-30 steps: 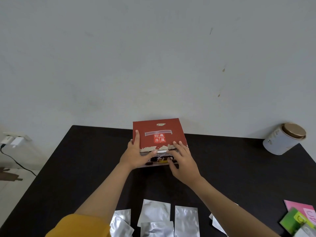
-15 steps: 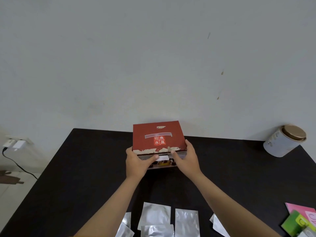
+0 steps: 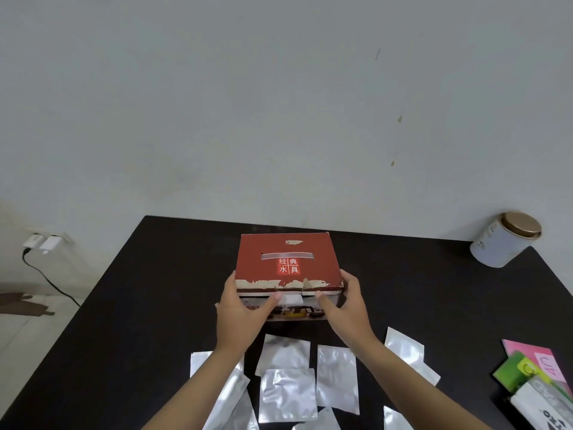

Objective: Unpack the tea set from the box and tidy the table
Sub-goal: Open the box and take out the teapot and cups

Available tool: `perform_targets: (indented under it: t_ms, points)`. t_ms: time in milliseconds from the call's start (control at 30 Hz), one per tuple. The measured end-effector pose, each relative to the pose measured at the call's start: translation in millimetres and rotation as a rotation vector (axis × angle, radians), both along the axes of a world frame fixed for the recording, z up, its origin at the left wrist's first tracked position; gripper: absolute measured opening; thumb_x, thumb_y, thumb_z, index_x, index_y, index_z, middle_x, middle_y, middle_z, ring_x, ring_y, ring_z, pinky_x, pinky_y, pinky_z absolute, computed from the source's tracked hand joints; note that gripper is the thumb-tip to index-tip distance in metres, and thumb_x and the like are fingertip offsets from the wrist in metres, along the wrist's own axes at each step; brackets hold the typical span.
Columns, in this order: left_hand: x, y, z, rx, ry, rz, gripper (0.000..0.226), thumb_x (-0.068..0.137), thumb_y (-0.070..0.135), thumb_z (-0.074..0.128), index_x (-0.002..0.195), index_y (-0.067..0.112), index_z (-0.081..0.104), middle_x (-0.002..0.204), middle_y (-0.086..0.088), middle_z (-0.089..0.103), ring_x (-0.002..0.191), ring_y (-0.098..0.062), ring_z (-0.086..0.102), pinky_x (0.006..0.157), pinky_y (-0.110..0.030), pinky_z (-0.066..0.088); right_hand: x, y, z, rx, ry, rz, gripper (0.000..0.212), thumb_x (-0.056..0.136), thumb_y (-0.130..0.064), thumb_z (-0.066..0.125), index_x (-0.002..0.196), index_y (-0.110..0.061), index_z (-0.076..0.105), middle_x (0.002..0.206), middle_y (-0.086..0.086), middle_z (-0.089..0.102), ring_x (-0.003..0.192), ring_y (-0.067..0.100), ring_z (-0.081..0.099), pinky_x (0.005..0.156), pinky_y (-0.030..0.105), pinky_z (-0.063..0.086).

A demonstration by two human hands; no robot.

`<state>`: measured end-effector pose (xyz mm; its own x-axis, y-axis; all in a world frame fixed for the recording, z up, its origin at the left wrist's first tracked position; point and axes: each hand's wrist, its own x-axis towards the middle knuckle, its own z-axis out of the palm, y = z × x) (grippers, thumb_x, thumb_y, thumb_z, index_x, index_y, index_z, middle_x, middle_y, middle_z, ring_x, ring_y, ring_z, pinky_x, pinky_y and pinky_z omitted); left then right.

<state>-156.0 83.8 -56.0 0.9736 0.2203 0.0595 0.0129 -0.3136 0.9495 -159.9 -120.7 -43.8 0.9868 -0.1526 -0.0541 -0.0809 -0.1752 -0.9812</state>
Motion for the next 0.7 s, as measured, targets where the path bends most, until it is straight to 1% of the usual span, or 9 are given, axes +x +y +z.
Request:
perform_targets:
  t_ms: [100,233,300,367,433,467,533,600,700]
  points:
    - [8,5,19,0.058,-0.081,0.043,0.052,0.067,0.077,0.063,0.111,0.053,0.050,0.110,0.021,0.063,0.116,-0.011,0.058,0.103,-0.058,0.040,4,1,21,0.023,-0.105,-0.005,0.055,0.085,-0.020,0.071,0.129,-0.029,0.040,0.125,-0.010,0.053,0.115,0.001,0.053,0.092,0.020,0.048]
    - [44,8,60,0.052,-0.227,-0.005,0.059,0.080,0.064,0.058,0.125,0.027,0.056,0.120,0.010,0.063,0.118,-0.006,0.055,0.101,-0.039,0.047,50,-1,56,-0.011,-0.208,-0.009,0.053,0.088,-0.018,0.068,0.133,-0.025,0.041,0.128,-0.016,0.048,0.122,-0.001,0.043,0.103,0.023,0.035]
    - [68,10,73,0.054,-0.226,-0.096,0.055,0.084,0.056,0.058,0.131,0.028,0.050,0.121,0.014,0.060,0.115,0.002,0.053,0.097,-0.026,0.046,77,-1,70,-0.069,-0.200,0.022,0.058,0.089,-0.020,0.066,0.139,-0.026,0.037,0.132,-0.017,0.043,0.124,-0.001,0.037,0.102,0.023,0.033]
    - [91,10,78,0.088,-0.187,-0.174,0.061,0.085,0.060,0.055,0.137,0.034,0.040,0.129,0.013,0.055,0.120,-0.002,0.051,0.100,-0.029,0.045,100,0,74,-0.147,-0.220,0.058,0.060,0.090,-0.022,0.066,0.141,-0.027,0.035,0.131,-0.019,0.043,0.121,-0.001,0.039,0.102,0.025,0.036]
    - [112,11,69,0.135,-0.108,-0.222,0.075,0.086,0.063,0.051,0.147,0.030,0.025,0.150,0.003,0.038,0.139,-0.016,0.035,0.111,-0.039,0.036,119,0,66,-0.246,-0.209,0.085,0.063,0.089,-0.025,0.065,0.144,-0.024,0.034,0.134,-0.013,0.046,0.124,0.006,0.042,0.106,0.030,0.037]
    - [119,11,65,0.178,-0.057,-0.238,0.080,0.087,0.061,0.049,0.151,0.027,0.016,0.158,-0.001,0.021,0.146,-0.017,0.017,0.116,-0.040,0.026,126,0,59,-0.307,-0.173,0.092,0.066,0.089,-0.027,0.065,0.146,-0.021,0.032,0.140,-0.007,0.045,0.130,0.011,0.041,0.109,0.033,0.035]
    - [129,12,52,0.276,0.049,-0.278,0.089,0.086,0.067,0.044,0.153,0.026,0.003,0.161,0.001,-0.004,0.146,-0.009,-0.012,0.119,-0.046,0.015,136,1,41,-0.430,-0.082,0.117,0.076,0.088,-0.039,0.062,0.149,-0.018,0.025,0.152,0.000,0.034,0.140,0.019,0.031,0.114,0.044,0.029]
    - [132,13,39,0.408,0.163,-0.312,0.095,0.083,0.074,0.037,0.152,0.022,-0.004,0.159,0.004,-0.015,0.143,-0.009,-0.019,0.118,-0.056,0.008,137,3,21,-0.514,-0.014,0.160,0.080,0.088,-0.049,0.055,0.152,-0.019,0.017,0.159,0.000,0.018,0.146,0.019,0.018,0.116,0.052,0.022]
    - [129,13,19,0.581,0.192,-0.338,0.084,0.094,0.060,0.034,0.152,0.015,-0.007,0.156,0.003,-0.025,0.143,-0.014,-0.024,0.115,-0.055,0.001,134,7,-3,-0.680,-0.013,0.210,0.077,0.094,-0.046,0.049,0.153,-0.015,0.010,0.162,-0.001,-0.006,0.148,0.018,0.002,0.118,0.050,0.018]
